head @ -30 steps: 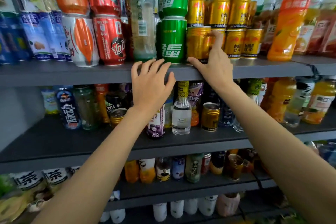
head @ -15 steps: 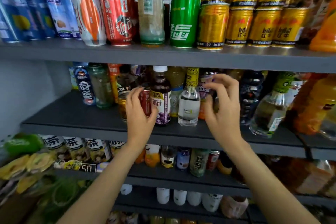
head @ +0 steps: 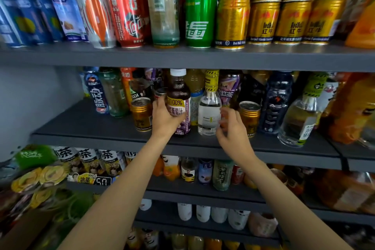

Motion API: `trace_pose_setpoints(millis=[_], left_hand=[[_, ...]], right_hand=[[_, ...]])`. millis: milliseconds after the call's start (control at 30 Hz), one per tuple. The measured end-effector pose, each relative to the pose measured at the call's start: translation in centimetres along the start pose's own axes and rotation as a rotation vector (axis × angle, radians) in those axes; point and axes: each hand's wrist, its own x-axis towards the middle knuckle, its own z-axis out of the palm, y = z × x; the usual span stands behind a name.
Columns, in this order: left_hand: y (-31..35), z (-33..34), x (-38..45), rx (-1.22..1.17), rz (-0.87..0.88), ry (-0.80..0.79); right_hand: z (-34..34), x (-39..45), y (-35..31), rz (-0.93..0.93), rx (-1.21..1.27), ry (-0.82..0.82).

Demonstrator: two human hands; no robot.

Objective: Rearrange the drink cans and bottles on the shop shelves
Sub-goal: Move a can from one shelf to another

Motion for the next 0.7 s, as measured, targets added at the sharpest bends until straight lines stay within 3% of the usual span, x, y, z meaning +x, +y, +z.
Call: trace_pose_setpoints(millis=[167, 267, 433, 567, 700], left_hand=[[-1.1, -1.5, -1.1, 0.011, 0.007, -0.122], [-2.3, -2.7, -2.5, 0.041, -0.011, -0.142], [-4.0, -6.0, -3.9, 0.114, -0.047, -0.025], [-4.2, -8.3, -4.3, 0.085, 0.094, 0.100], [-2.7, -8.0, -4.3, 0.039, 0.200, 0.184]], right_hand=[[1.0, 3.3, -4.2, -0.161, 0.058, -0.019], [3.5, 6.2, -6.4, -0.134, 0.033, -0.081], [8.1, 8.2, -7.2, 0.091, 0.000, -0.020], [8.9, 6.6, -7.3, 0.083, 0.097, 0.146], [6.5, 2.5, -6.3, 0.054, 0.239, 0.130]])
